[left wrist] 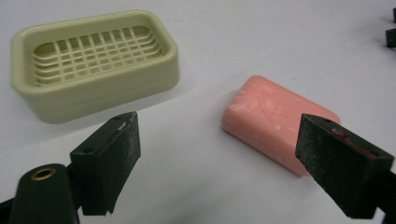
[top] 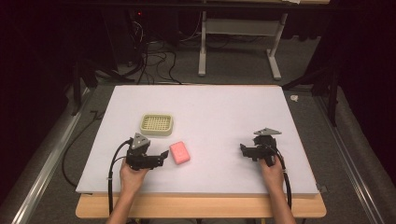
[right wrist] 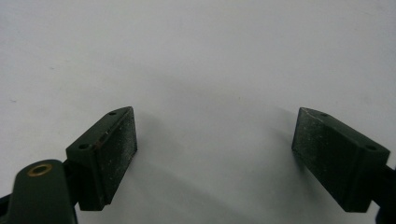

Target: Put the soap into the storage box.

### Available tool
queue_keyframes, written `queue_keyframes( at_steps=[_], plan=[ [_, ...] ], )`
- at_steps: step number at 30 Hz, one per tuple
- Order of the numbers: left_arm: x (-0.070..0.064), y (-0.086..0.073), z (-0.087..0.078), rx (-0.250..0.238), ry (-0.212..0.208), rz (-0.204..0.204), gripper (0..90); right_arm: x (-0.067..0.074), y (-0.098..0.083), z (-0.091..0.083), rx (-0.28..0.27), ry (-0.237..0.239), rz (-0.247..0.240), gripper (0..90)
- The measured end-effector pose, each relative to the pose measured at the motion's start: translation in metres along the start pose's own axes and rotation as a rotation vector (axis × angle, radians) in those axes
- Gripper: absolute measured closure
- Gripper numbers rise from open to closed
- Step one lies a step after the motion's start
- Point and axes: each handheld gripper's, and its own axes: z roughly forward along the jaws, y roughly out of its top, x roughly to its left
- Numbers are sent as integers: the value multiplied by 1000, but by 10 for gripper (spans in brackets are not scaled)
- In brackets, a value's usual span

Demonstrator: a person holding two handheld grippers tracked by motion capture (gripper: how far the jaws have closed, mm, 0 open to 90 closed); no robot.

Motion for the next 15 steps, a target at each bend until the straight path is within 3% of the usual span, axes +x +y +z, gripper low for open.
queue_keyframes(
  at_steps=[10, 15],
  plan=[
    [-20, 2, 12, 35, -65, 64, 83, 0, 0, 0, -3, -1, 0, 146],
    [-27, 3, 21, 59, -72, 94, 49, 0, 0, 0, -2, -1, 1, 146]
  ],
)
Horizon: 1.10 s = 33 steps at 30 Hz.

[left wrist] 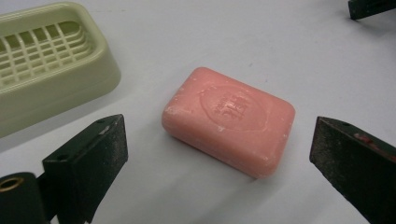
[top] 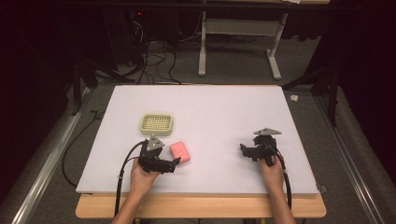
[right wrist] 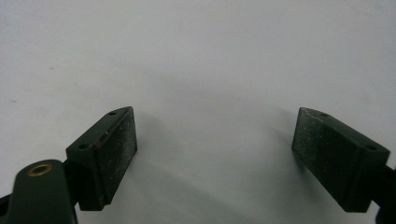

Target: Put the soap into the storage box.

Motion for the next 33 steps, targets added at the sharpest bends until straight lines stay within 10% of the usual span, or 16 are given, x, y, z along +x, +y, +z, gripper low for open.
queue_keyframes(
  at_steps=[33],
  plan=[
    [-10, 8, 42, 90, 23, 103, 0, 0, 0, 0, 0, 0, 0, 146]
  ],
)
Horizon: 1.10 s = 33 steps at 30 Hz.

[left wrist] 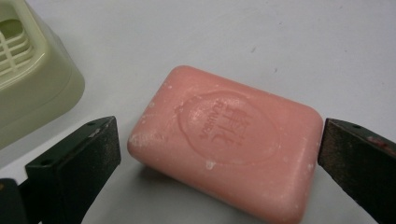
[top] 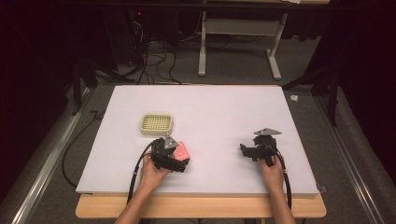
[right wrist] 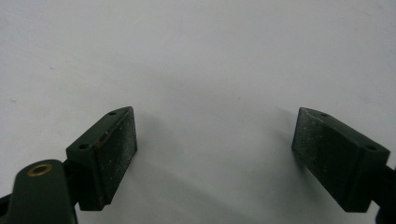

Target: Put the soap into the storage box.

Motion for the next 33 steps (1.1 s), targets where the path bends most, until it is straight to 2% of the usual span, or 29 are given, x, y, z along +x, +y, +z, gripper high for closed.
queue_keyframes(
  at_steps=[8, 18, 33],
  plan=[
    [-2, 8, 8, 12, 4, 14, 0, 0, 0, 0, 0, 0, 0, 146],
    [-1, 9, 19, 35, 4, 4, 1, 0, 0, 0, 0, -1, -1, 146],
    [-1, 8, 18, 32, 0, 14, 40, 0, 0, 0, -1, 0, -2, 146]
  ],
)
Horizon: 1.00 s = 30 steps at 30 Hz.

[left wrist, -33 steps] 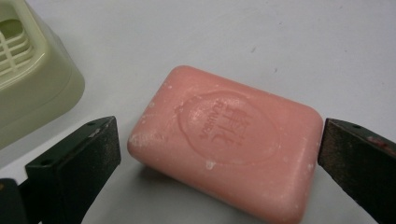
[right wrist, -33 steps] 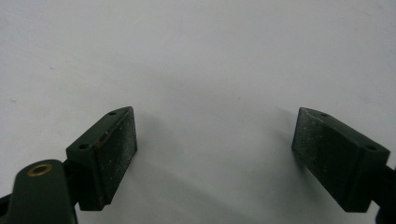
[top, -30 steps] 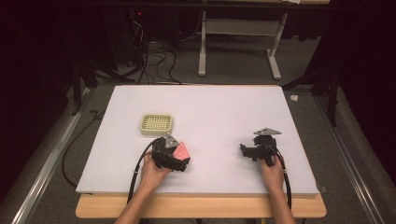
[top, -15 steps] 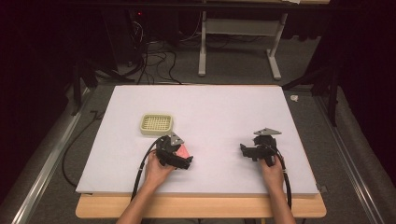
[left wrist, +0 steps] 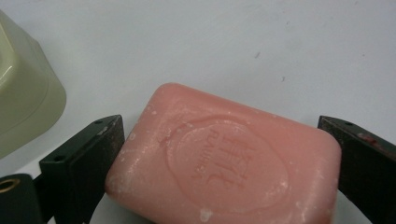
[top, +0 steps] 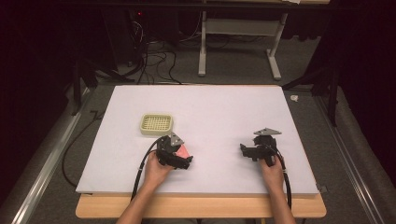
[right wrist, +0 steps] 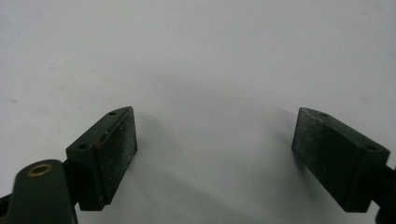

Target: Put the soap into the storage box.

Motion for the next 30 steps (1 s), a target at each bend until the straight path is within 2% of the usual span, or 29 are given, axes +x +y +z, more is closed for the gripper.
queue_keyframes(
  at_steps=[10, 16, 30],
  plan=[
    [0, 1, -1, 6, 8, -12, 45, 0, 0, 0, 0, 0, 0, 146],
    [1, 1, -2, 2, 18, -36, 47, 0, 0, 0, 0, 0, 2, 146],
    [6, 2, -16, -18, 41, -57, 50, 0, 0, 0, 0, 0, 0, 146]
  ],
)
